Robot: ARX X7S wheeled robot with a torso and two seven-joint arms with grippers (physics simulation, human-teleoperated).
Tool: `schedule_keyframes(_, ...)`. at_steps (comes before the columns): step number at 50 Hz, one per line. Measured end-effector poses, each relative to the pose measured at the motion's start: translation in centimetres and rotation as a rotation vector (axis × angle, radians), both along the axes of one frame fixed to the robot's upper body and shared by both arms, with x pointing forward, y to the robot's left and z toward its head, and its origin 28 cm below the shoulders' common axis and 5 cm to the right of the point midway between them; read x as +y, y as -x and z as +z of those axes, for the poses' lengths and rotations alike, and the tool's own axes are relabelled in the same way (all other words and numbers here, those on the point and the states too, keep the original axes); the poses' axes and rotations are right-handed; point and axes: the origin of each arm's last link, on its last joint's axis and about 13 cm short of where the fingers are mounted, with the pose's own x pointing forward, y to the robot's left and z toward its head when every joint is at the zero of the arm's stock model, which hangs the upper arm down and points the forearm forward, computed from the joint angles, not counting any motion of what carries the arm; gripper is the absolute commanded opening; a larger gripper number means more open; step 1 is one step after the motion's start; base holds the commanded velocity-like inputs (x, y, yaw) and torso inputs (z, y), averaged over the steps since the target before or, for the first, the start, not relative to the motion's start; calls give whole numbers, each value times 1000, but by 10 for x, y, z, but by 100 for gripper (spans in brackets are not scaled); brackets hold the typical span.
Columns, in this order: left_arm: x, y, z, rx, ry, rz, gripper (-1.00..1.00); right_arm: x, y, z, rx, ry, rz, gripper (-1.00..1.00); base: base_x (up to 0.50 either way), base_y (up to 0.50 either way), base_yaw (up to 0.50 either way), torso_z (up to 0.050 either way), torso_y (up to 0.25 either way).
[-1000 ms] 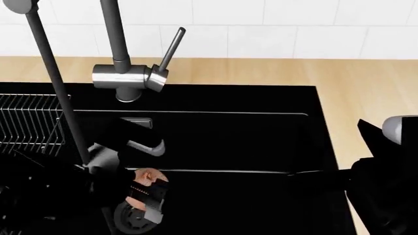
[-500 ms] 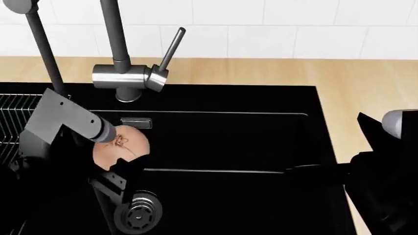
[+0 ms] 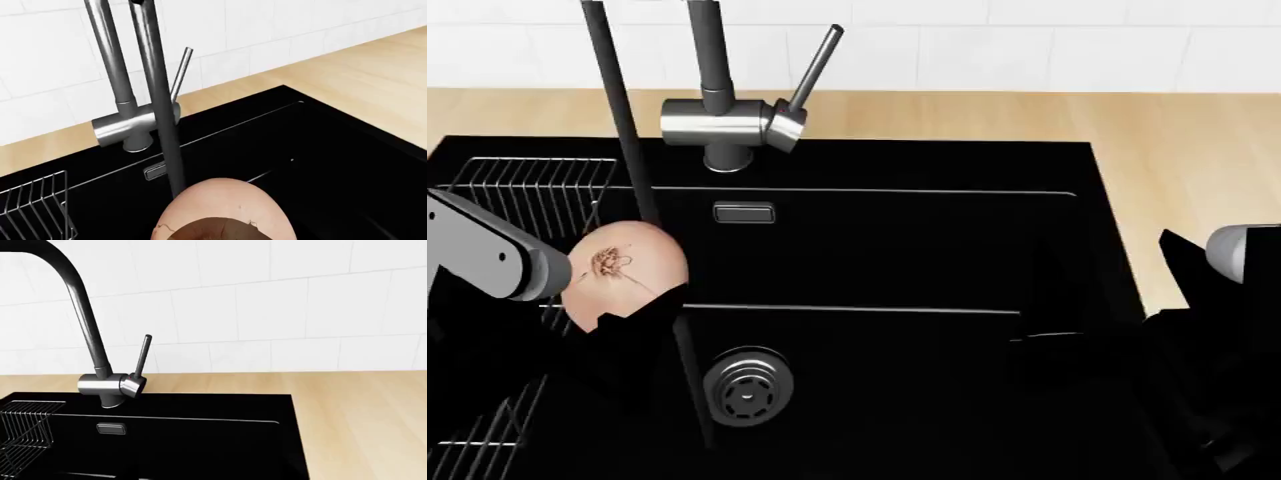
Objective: Pick the oranges and zucchinis from the sink and place them in one bowl. Place the onion in the other bowl. Then turn off the sink faucet.
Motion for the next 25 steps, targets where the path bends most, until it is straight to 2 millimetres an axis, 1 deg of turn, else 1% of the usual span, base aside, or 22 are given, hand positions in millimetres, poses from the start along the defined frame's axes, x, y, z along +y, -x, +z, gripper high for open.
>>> schedule_keyframes(4,3,2,3,-13,7,10,-100,0,0,0,-3,5,-1,100,-7,448,0,0,0)
schedule_keyframes(7,5,3,3,-21,9,20,-100,1,0,-1,-7,2,5,100,0,120,0,0,0)
schedule_keyframes(25,8,8,7,-44,23,30,-100,3,-2,-2,-17,2,10,100,0,500,0,0,0)
